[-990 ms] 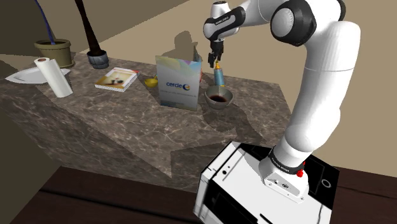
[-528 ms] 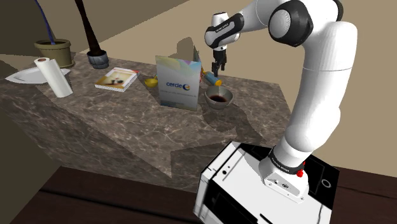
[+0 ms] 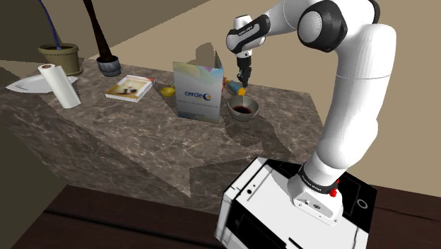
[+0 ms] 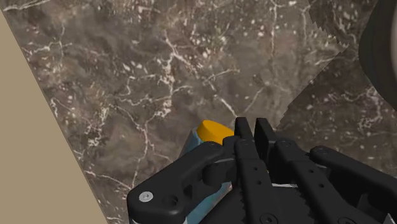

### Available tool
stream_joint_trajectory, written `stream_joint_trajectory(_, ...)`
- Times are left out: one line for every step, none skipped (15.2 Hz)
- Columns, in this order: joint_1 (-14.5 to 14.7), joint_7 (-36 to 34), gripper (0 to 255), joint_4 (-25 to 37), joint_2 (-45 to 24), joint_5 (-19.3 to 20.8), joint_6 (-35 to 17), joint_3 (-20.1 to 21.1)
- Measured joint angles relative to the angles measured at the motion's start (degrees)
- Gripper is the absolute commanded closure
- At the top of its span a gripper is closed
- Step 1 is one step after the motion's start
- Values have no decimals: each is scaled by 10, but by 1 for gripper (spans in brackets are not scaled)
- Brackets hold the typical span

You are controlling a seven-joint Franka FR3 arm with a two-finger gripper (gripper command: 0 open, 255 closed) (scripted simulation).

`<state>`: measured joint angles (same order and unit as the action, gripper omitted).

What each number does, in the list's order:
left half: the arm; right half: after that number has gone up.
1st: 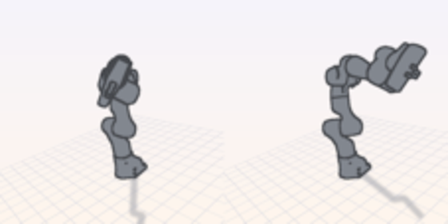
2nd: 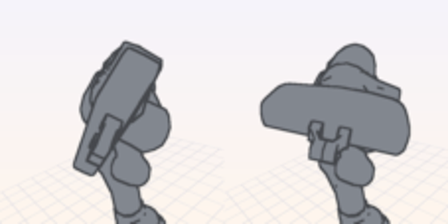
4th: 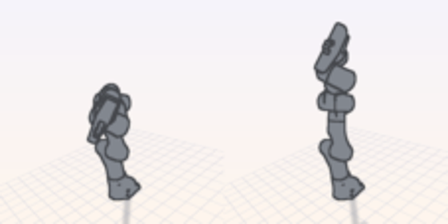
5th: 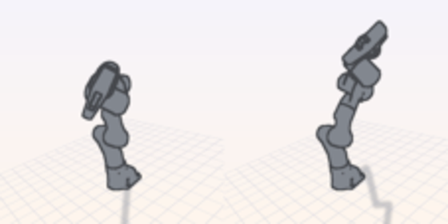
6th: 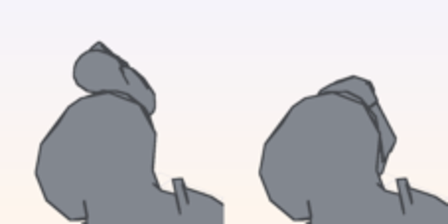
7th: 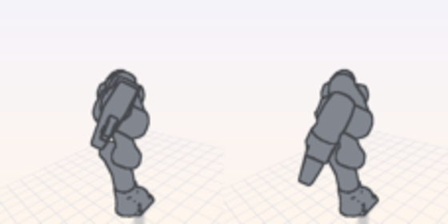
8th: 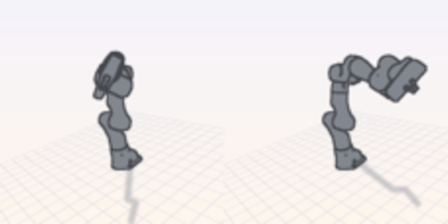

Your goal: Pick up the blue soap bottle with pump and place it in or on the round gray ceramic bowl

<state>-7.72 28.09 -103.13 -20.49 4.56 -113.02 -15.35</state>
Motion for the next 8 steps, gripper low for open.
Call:
stream_joint_trajectory(0, 0, 255, 0, 0, 0, 0, 0)
stream_joint_trajectory(0, 0, 255, 0, 0, 0, 0, 0)
stream_joint_trajectory(0, 0, 255, 0, 0, 0, 0, 0)
stream_joint_trajectory(0, 0, 255, 0, 0, 0, 0, 0)
stream_joint_trajectory(0, 0, 255, 0, 0, 0, 0, 0)
stream_joint_trajectory(0, 0, 0, 0, 0, 0, 0, 0)
stream_joint_trajectory(0, 0, 0, 0, 0, 0, 0, 0)
stream_joint_trajectory(2, -10, 0, 12, -12, 1, -1, -1)
